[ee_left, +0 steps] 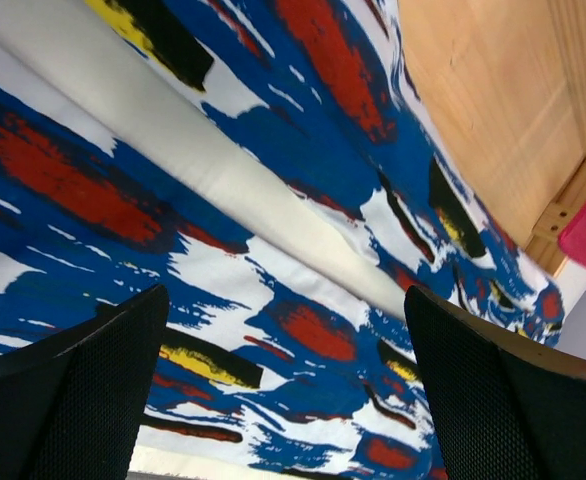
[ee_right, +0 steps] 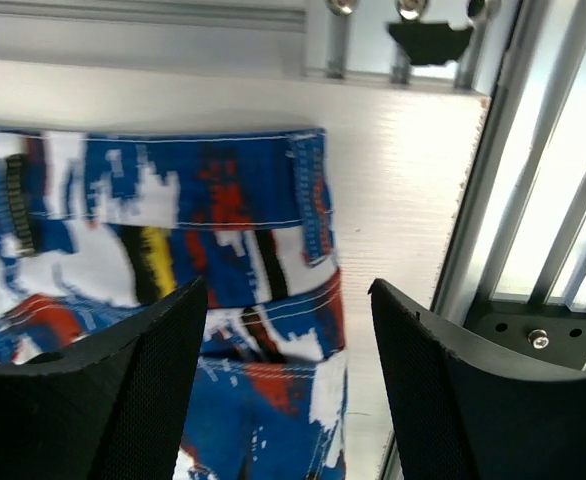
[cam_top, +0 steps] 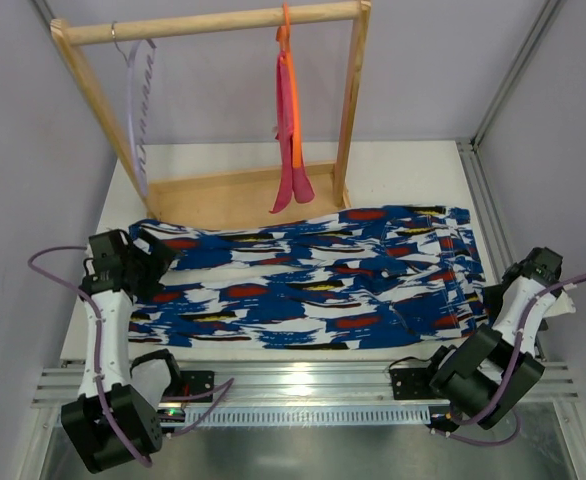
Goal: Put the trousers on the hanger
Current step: Fold the trousers
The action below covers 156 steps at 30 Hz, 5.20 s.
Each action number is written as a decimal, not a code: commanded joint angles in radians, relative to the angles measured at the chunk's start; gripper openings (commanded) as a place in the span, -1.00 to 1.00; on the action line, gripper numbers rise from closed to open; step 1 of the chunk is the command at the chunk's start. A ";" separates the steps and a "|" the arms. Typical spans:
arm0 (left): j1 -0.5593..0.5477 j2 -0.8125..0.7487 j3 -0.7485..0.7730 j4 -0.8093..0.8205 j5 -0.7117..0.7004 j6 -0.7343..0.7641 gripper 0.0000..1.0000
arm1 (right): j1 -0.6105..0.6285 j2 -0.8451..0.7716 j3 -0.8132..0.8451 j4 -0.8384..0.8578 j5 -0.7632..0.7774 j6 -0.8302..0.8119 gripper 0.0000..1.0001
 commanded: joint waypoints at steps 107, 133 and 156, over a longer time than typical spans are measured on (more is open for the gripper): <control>0.474 0.495 -0.017 -0.016 -0.398 -0.224 -0.99 | -0.001 0.129 -0.129 0.227 0.134 0.045 -0.93; 0.476 0.239 0.331 -0.403 -0.504 -0.175 -1.00 | -0.001 -0.261 0.296 -0.291 0.460 -0.013 -0.93; 0.400 0.387 0.538 -0.299 -0.339 -0.038 -0.99 | -0.001 -0.249 0.318 -0.116 0.306 -0.090 -0.93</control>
